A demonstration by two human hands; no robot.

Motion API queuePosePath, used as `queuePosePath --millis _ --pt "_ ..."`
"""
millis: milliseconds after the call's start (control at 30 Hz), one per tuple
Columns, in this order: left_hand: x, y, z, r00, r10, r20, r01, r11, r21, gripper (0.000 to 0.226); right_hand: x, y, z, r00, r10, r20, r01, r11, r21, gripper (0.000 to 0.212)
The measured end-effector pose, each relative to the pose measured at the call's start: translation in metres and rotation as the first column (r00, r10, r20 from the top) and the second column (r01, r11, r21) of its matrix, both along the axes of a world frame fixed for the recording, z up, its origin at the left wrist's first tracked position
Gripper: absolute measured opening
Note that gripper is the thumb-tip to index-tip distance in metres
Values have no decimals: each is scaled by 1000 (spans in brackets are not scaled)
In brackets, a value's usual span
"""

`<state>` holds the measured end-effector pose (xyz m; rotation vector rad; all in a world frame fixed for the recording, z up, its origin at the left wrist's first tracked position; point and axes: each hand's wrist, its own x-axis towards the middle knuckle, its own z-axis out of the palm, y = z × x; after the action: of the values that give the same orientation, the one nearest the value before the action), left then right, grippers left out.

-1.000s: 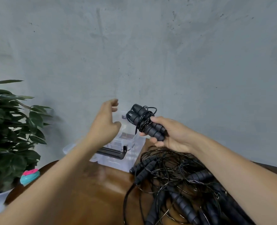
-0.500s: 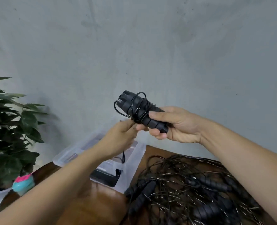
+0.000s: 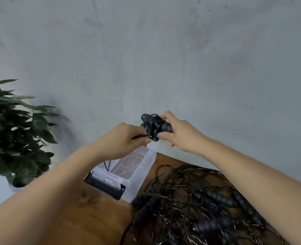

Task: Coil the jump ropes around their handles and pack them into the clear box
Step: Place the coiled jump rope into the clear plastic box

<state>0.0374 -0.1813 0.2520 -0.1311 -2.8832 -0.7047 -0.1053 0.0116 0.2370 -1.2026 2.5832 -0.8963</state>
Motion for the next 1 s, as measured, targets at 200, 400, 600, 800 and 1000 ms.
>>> queuePosePath --millis 200,400,600,800,1000 --pt "-12 1 19 998 66 23 -70 969 239 24 18 16 1 861 362 358 -395 918 21 42" --pt "-14 -41 -5 999 -46 22 24 803 596 21 30 14 25 517 499 695 -500 835 -228 53" --pt "-16 -68 -61 993 111 30 -109 835 540 41 24 -28 34 551 530 645 -283 845 -453 52" --pt "-6 -76 -59 996 67 65 -89 887 452 35 2 -77 11 812 202 547 31 922 -387 45" --pt "-12 -95 -48 996 26 85 -40 986 160 28 0 -112 -12 995 -10 -100 4 998 -55 39"
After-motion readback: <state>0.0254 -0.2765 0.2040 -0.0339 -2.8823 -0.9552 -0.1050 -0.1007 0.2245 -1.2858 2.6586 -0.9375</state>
